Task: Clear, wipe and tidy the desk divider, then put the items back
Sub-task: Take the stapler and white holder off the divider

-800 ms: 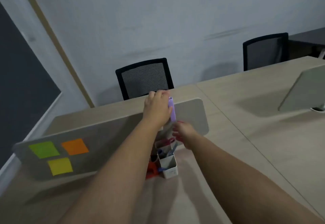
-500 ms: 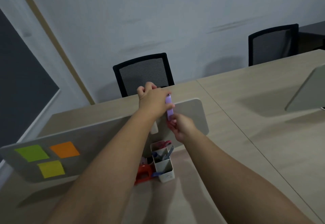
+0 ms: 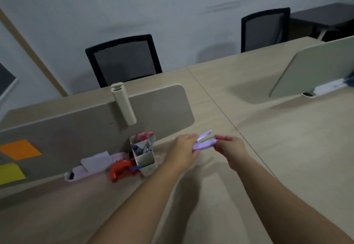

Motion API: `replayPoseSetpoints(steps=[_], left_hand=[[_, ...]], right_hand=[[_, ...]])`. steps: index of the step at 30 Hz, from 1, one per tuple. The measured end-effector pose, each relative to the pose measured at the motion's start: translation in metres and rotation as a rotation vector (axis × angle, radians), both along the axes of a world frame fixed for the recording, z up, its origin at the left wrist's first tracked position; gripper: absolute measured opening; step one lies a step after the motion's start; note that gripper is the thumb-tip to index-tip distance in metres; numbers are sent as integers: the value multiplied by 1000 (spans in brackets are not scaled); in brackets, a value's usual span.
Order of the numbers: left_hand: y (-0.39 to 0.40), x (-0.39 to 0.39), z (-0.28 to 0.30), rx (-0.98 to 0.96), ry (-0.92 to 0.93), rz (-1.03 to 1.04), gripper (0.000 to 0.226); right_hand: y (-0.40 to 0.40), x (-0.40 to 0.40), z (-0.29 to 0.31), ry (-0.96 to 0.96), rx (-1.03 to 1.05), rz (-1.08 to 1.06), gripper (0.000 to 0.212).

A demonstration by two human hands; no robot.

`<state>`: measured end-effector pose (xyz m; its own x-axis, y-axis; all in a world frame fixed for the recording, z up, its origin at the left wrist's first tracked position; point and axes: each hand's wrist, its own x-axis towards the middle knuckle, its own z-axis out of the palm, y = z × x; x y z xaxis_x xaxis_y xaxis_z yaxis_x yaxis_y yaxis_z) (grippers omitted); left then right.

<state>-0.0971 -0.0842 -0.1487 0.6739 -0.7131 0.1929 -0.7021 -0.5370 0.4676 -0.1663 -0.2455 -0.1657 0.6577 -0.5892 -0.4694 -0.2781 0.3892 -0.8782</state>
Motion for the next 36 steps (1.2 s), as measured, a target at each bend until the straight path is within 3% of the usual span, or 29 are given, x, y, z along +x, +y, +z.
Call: replayPoseSetpoints(steps=[6,11,14,17,20,22,25,30,33,36], left_hand=[[-4,-61,-81,114,262,-19,59],[-8,-75,-107,104,380,45,52],[-8,-71,-103,135,386,31,63],[1,-50,-69,28,285,85,69],[25,-8,-2,-186,1,188,52],[47,22,49,-238,-242,253,47],[79,49,113,-84,-563,418,52],[118,85,149,327,-371,520,81],[127,101,150,304,-359,468,71],[125,114,153,221,-242,443,69]], right_hand=[[-3,-62,-68,362,-169,89,38],[1,-78,-78,445,-374,170,37],[2,-77,-71,473,-487,167,38],[13,-61,-50,378,-622,102,39],[43,-21,-18,213,-678,282,34],[71,14,3,128,-666,437,32],[117,58,29,3,-573,570,36],[172,108,70,-139,-24,468,45],[184,131,76,-85,-170,390,46],[190,131,90,-103,-41,423,47]])
